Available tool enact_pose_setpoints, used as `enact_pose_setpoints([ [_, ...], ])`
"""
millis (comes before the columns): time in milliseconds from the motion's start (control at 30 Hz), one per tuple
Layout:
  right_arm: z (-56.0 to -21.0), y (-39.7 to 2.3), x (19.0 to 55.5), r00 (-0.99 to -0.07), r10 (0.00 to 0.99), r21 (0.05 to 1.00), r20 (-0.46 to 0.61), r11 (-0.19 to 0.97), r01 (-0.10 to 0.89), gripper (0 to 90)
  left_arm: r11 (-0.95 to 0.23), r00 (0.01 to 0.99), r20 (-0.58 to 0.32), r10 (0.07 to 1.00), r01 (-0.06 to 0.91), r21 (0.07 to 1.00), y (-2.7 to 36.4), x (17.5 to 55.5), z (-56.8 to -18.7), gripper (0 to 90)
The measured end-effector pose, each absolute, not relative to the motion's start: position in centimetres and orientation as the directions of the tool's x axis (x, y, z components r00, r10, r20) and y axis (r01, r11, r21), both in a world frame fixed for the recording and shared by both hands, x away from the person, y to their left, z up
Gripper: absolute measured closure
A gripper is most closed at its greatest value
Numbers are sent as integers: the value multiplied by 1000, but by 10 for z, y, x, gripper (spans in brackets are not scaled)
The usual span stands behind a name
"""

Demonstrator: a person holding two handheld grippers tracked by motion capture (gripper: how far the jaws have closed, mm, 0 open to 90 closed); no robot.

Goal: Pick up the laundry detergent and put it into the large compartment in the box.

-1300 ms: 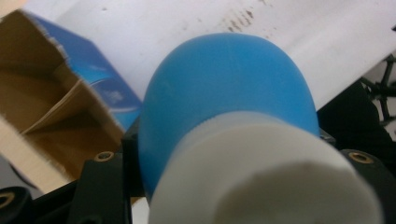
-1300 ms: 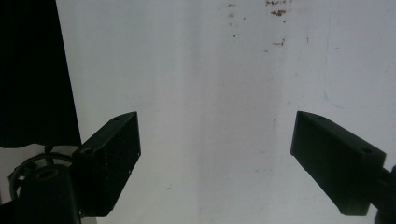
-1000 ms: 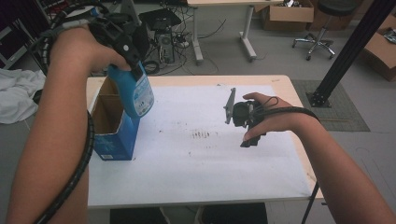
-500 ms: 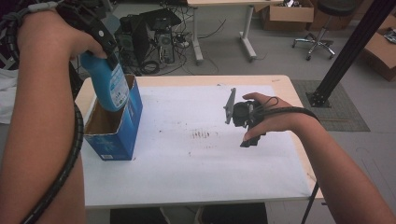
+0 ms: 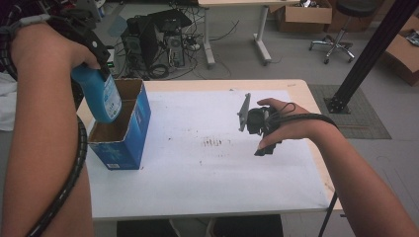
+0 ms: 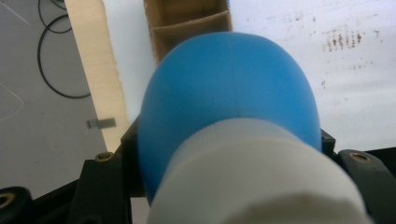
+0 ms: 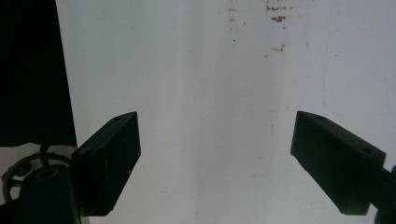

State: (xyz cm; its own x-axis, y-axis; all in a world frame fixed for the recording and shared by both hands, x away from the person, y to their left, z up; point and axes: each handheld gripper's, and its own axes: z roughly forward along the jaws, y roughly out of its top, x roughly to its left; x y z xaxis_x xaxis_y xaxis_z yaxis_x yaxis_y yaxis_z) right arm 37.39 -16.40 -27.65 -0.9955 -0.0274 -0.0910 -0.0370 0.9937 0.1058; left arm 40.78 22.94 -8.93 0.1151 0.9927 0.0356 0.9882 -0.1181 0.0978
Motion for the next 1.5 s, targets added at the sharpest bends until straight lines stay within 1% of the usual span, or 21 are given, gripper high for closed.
enact_pose_setpoints([
  [600,-276,-163,372,-995,-35,105,-90,993,-45,159,-113,112,9,994,991,71,242,418,-147,393],
  [700,-277,-164,372,-996,-34,103,-87,994,-43,159,-125,124,19,992,990,70,240,420,-157,393],
  [900,-275,-166,372,-996,-26,106,-84,994,-34,159,-126,125,13,992,990,70,241,423,-172,393],
  [1100,-274,-167,371,-996,-21,109,-86,994,-30,159,-137,136,25,990,989,52,240,426,-192,393],
  [1500,-276,-165,369,-996,-23,104,-84,994,-31,159,-133,133,18,991,991,22,244,428,-234,393],
])
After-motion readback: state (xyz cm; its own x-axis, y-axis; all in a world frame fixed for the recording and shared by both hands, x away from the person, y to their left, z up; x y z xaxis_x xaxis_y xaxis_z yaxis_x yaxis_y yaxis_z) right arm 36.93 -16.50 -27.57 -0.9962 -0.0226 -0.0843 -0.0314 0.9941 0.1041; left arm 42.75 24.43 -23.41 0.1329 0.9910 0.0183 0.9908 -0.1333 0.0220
